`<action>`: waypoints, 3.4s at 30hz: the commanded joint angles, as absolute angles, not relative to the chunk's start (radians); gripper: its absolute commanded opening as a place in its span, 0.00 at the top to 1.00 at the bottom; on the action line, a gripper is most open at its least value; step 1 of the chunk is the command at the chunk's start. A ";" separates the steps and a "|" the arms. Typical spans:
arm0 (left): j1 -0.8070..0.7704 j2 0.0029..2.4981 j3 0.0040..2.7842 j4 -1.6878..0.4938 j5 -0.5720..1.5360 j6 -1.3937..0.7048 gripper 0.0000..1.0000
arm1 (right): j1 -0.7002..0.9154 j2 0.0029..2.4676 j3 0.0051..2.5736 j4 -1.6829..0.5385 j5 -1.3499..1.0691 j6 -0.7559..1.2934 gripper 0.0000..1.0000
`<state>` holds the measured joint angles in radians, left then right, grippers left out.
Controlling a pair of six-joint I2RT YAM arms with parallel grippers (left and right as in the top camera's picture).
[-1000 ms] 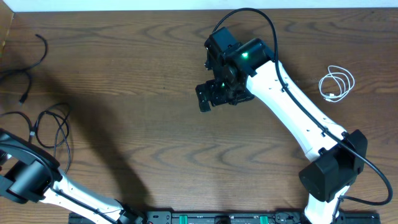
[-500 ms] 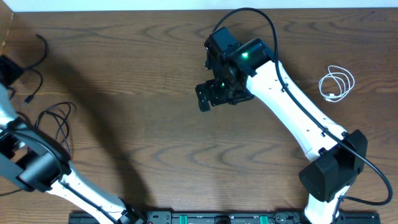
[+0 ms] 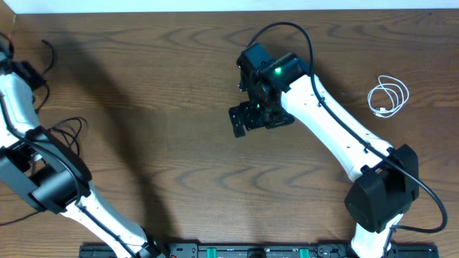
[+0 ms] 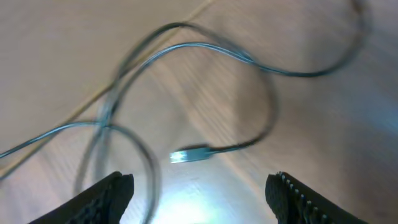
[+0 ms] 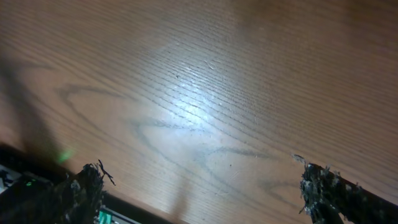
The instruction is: Untangle cables
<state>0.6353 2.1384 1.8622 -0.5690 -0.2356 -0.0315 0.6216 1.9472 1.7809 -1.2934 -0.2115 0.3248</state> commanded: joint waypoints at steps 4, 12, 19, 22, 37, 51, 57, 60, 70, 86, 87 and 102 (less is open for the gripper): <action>0.728 2.137 1.869 -0.617 -0.329 -0.088 0.27 | 0.630 1.933 1.763 -1.267 -0.208 0.321 0.01; 0.796 2.145 1.860 -0.624 -0.092 -0.019 0.27 | 0.630 1.933 1.763 -1.241 -0.220 0.321 0.01; 0.800 2.183 1.856 -0.614 0.037 0.058 0.27 | 0.630 1.933 1.763 -1.245 -0.220 0.321 0.01; 0.803 2.185 1.856 -0.600 0.033 0.056 0.27 | 0.630 1.933 1.763 -1.248 -0.230 0.321 0.01; 0.878 2.234 1.856 -0.604 0.035 0.056 0.42 | 0.630 1.933 1.763 -1.248 -0.239 0.321 0.01; 0.821 2.220 1.859 -0.421 0.440 -0.085 0.92 | 0.630 1.933 1.763 -1.234 -0.239 0.321 0.01; 0.737 2.220 1.859 -0.349 0.450 -0.043 0.92 | 0.630 1.933 1.763 -1.246 -0.239 0.321 0.01; 0.704 2.222 1.859 -0.358 0.307 -0.031 0.83 | 0.630 1.933 1.763 -1.253 -0.239 0.326 0.01; 0.683 2.204 1.859 -0.464 0.100 -0.031 0.02 | 0.627 1.933 1.763 -1.273 -0.200 0.352 0.01; 0.541 1.850 1.859 -0.456 0.553 -0.287 0.01 | 0.308 1.932 1.763 -1.384 -0.099 0.431 0.01; 0.514 1.835 1.859 -0.473 0.601 -0.290 0.01 | 0.277 1.932 1.763 -1.383 -0.099 0.429 0.01; 0.008 1.878 1.853 -0.984 0.570 -0.282 0.01 | -0.051 1.932 1.763 -1.469 -0.095 0.357 0.01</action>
<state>0.0715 1.8610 1.8580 -0.9516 0.6060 -0.2852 -0.0246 1.9472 1.7706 -1.4616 -0.1066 0.3870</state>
